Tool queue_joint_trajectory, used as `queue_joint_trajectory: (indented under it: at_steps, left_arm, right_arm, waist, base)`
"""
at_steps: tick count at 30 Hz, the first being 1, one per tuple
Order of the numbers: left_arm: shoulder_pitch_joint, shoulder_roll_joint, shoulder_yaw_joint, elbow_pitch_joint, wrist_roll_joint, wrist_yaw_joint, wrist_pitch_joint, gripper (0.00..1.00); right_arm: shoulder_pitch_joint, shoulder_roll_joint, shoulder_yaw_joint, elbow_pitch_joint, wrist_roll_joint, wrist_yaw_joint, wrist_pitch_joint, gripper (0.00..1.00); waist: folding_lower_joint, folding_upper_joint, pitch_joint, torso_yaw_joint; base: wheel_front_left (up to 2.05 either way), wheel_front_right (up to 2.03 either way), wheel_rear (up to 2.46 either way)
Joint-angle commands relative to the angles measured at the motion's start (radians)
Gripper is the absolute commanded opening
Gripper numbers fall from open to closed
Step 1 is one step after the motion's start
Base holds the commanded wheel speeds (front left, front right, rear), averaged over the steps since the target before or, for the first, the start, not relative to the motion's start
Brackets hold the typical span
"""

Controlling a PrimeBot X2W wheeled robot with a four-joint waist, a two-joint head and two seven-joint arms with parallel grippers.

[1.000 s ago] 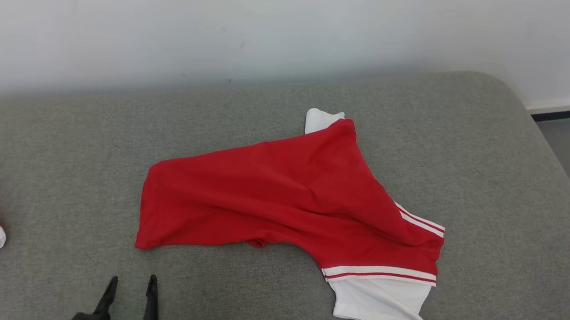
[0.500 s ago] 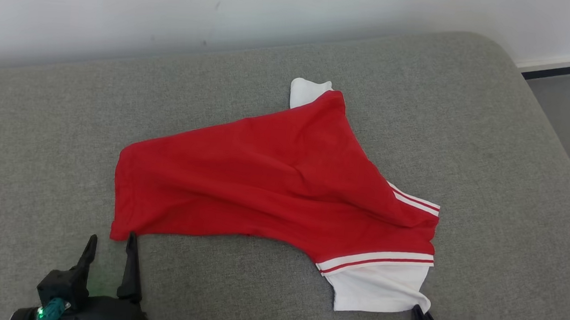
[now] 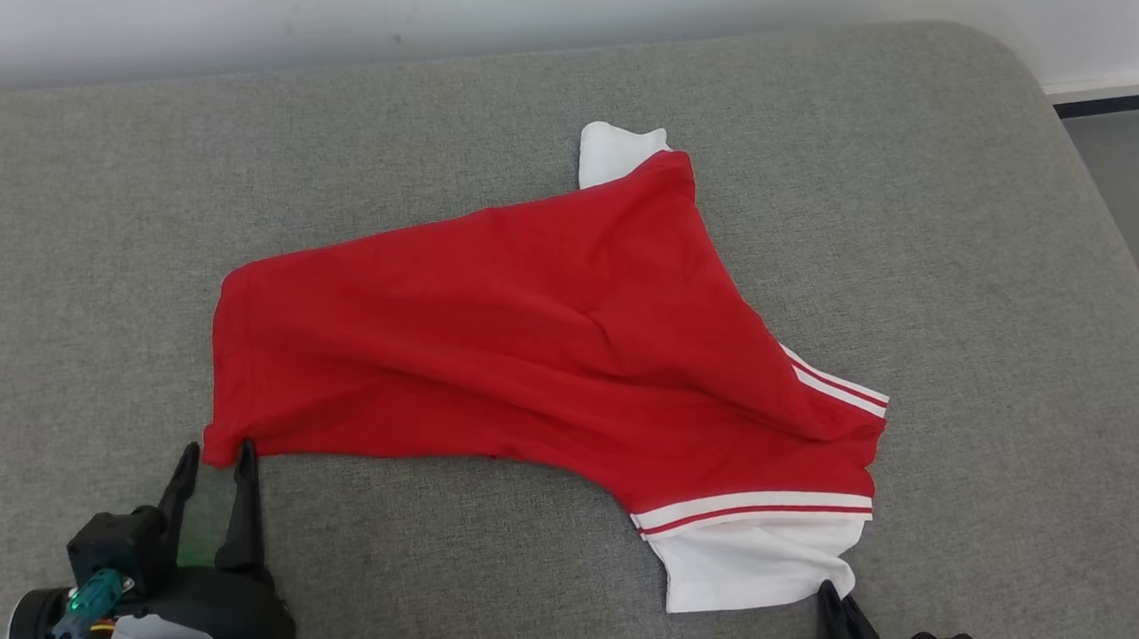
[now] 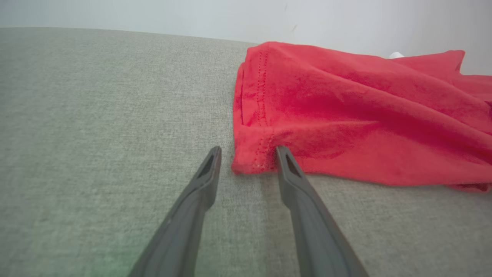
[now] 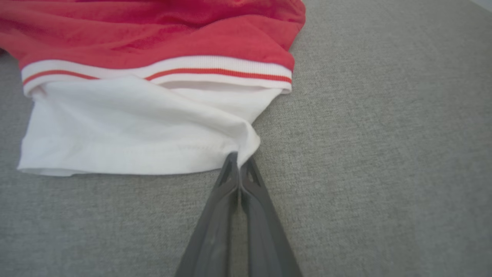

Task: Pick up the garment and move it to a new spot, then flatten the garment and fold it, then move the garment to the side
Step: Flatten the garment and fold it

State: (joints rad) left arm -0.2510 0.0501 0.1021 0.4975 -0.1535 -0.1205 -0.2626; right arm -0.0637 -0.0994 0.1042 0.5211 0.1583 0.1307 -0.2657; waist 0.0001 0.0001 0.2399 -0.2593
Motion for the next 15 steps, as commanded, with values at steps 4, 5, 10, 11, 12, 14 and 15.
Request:
queue_joint_trajectory:
  at_steps: [4,5,10,11,12,14,15]
  left_arm:
    - [0.003,0.000,-0.007,0.004,-0.003,-0.002,-0.003,0.42]
    - [0.003,0.000,-0.009,0.003,-0.002,-0.003,-0.003,0.34]
    - [0.010,0.001,-0.022,-0.053,0.002,-0.006,-0.003,0.00]
    - [0.014,0.001,-0.024,-0.067,0.001,-0.006,-0.003,0.00]
    - [0.017,0.000,-0.025,-0.083,-0.001,-0.006,-0.003,0.00]
    - [0.020,0.001,-0.020,-0.122,0.007,-0.007,-0.003,0.00]
    - [0.019,0.001,-0.017,-0.140,0.014,-0.007,-0.003,0.00]
  right_arm:
    - [-0.018,0.000,0.006,0.010,0.005,0.000,0.003,0.00]
    - [-0.020,-0.002,0.008,0.007,0.004,0.000,0.003,0.00]
    - [-0.027,-0.001,-0.003,-0.011,0.011,0.000,0.002,0.00]
    - [-0.032,0.003,-0.013,-0.024,0.027,0.000,0.001,0.00]
    - [-0.045,0.007,-0.023,-0.048,0.041,0.000,0.001,0.00]
    - [-0.071,0.014,-0.030,-0.103,0.068,0.000,0.001,0.00]
    - [-0.084,0.016,-0.035,-0.135,0.084,0.000,0.001,0.00]
  waist:
    - [-0.0001,-0.0001,0.001,0.004]
    - [-0.0001,-0.0001,0.002,0.006]
    - [-0.0001,-0.0001,-0.007,0.019]
    - [-0.0001,-0.0001,-0.011,0.024]
    - [-0.0001,-0.0001,-0.014,0.028]
    - [-0.0001,-0.0001,-0.023,0.033]
    - [-0.0001,-0.0001,-0.029,0.035]
  base:
    - [0.00,0.00,0.00]
    - [0.00,0.00,0.00]
    - [0.00,0.00,0.00]
    - [0.00,0.00,0.00]
    - [0.00,0.00,0.00]
    - [0.00,0.00,0.00]
    - [0.00,0.00,0.00]
